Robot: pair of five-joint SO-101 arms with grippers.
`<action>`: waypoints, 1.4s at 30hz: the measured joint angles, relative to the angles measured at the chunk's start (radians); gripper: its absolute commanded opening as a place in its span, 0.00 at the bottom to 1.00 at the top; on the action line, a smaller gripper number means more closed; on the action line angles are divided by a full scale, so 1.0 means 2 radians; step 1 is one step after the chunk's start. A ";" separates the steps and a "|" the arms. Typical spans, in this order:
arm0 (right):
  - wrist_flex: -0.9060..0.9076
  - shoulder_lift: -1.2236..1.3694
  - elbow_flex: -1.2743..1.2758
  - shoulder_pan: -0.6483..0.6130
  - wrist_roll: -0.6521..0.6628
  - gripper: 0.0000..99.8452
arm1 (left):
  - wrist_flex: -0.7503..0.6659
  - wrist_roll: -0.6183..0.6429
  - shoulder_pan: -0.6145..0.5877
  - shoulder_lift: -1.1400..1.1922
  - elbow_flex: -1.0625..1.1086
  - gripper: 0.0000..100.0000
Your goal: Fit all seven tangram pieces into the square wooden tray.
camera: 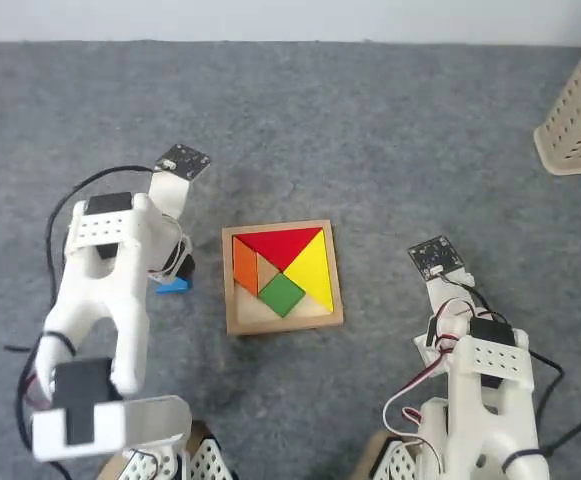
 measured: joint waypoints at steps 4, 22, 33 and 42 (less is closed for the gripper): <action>0.000 0.000 0.000 0.000 0.000 0.03 | -0.025 -0.002 0.005 0.002 0.033 0.16; 0.000 0.000 0.000 0.000 0.000 0.03 | -0.060 -0.005 0.003 0.099 0.013 0.06; 0.000 0.000 0.000 0.000 0.000 0.03 | -0.001 -0.002 0.012 0.070 -0.013 0.05; 0.000 0.000 0.000 0.000 0.000 0.03 | 0.093 -0.002 0.017 -0.009 -0.061 0.14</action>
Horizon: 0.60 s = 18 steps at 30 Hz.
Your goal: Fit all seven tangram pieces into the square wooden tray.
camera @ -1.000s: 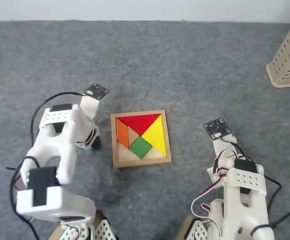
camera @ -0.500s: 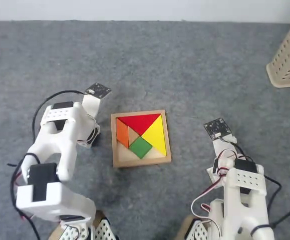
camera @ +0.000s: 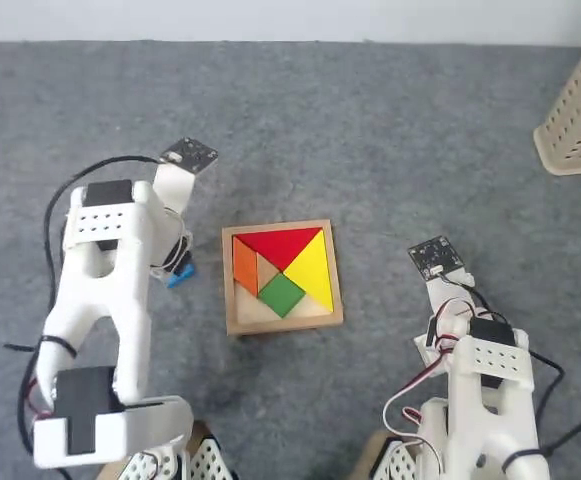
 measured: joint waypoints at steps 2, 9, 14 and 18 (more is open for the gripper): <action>0.000 0.000 0.000 0.000 0.000 0.03 | -0.012 0.009 0.000 0.000 0.000 0.14; 0.000 0.000 0.000 0.000 0.000 0.03 | -0.093 0.041 0.000 0.104 -0.002 0.13; 0.000 0.000 0.000 0.000 0.000 0.03 | -0.102 0.042 -0.001 0.168 -0.025 0.13; 0.000 0.000 0.000 0.000 0.000 0.03 | -0.102 0.042 -0.001 0.174 -0.027 0.14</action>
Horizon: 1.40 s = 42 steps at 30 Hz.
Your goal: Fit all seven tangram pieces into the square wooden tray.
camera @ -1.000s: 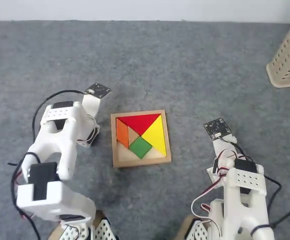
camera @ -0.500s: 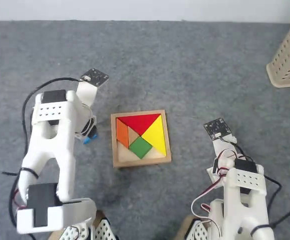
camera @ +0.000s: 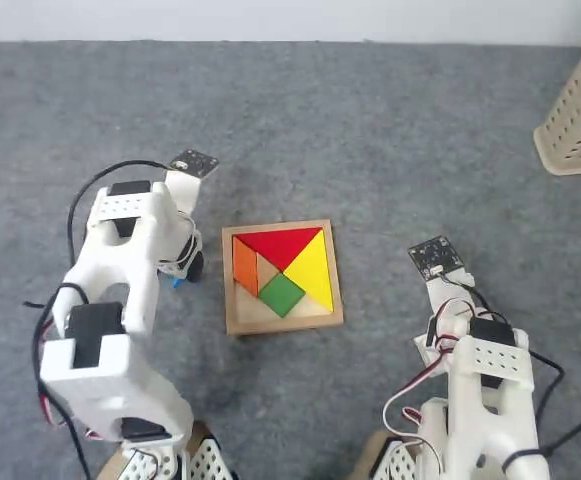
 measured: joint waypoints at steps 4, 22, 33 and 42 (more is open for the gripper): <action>0.000 0.000 0.000 0.000 0.000 0.03 | 0.000 0.000 0.000 0.000 0.000 0.13; 0.000 0.000 0.000 0.000 0.000 0.03 | 0.015 0.012 0.012 0.000 -0.024 0.05; 0.000 0.000 0.000 0.000 0.000 0.03 | 0.143 0.009 0.029 0.000 -0.125 0.11; 0.000 0.000 0.000 0.000 0.000 0.03 | 0.120 0.028 0.048 0.018 -0.162 0.12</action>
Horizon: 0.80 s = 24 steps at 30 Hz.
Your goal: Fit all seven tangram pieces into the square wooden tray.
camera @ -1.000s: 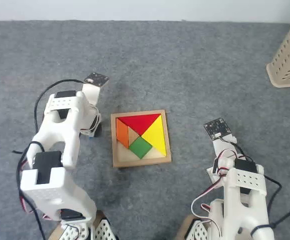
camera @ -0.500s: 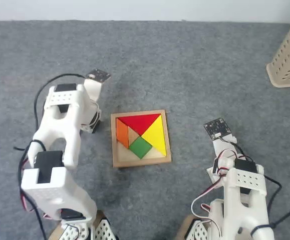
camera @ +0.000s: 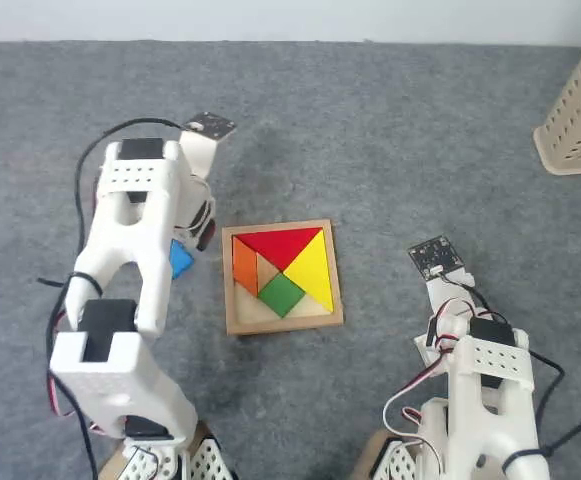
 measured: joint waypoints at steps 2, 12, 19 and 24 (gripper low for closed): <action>0.000 0.000 0.000 0.000 0.000 0.03 | -0.020 0.005 -0.004 0.017 0.012 0.12; 0.000 0.000 0.000 0.000 0.000 0.03 | -0.064 0.006 -0.043 0.059 0.038 0.11; 0.000 0.000 0.000 0.000 0.000 0.03 | -0.080 0.004 -0.048 0.050 0.064 0.12; 0.000 0.000 0.000 0.000 0.000 0.03 | -0.086 0.003 -0.051 0.048 0.078 0.12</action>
